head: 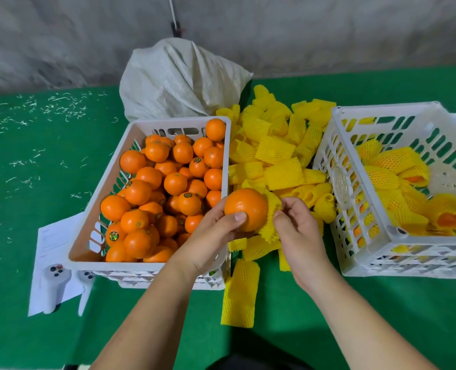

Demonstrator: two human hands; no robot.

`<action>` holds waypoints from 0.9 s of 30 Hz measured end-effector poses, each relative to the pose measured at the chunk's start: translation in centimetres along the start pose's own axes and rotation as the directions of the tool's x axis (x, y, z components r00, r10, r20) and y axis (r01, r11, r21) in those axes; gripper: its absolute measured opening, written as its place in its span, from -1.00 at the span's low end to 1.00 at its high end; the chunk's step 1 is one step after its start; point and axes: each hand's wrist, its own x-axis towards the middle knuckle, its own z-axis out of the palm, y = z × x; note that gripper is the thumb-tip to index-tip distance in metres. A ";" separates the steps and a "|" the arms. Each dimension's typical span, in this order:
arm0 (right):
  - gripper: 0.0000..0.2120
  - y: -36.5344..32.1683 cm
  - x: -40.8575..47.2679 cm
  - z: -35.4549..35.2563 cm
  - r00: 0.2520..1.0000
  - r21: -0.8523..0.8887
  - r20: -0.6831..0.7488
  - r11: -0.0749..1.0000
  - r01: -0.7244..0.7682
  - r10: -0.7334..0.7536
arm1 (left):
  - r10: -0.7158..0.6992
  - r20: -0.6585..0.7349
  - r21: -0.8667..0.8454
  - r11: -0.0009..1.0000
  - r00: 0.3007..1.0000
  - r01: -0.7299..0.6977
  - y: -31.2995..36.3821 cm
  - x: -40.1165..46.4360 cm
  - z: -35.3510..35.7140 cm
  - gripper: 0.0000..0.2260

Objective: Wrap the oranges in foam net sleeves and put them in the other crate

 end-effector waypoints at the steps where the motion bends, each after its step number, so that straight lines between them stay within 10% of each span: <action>1: -0.66 -0.1 0.3 -0.4 0.999 -0.036 0.011 0.999 0.033 -0.033 | 0.007 0.011 -0.005 1.000 1.000 -0.007 0.0 0.0 0.1 -0.18; 7: -0.91 0.4 2.2 -1.2 0.975 -0.178 -0.125 0.971 0.161 -0.185 | -0.023 0.086 -0.071 0.997 0.996 0.029 -0.1 0.1 1.4 -0.07; 15: -0.73 1.7 3.4 -0.4 0.985 -0.247 -0.173 0.969 -0.021 -0.023 | -0.091 0.181 0.184 0.981 0.979 0.057 -1.1 -0.4 1.0 -0.20; 27: -0.85 -0.6 0.7 -1.7 0.935 -0.384 0.078 0.855 0.348 -0.346 | 0.226 -0.219 0.149 0.969 0.949 -0.197 -2.6 -0.2 1.8 -0.31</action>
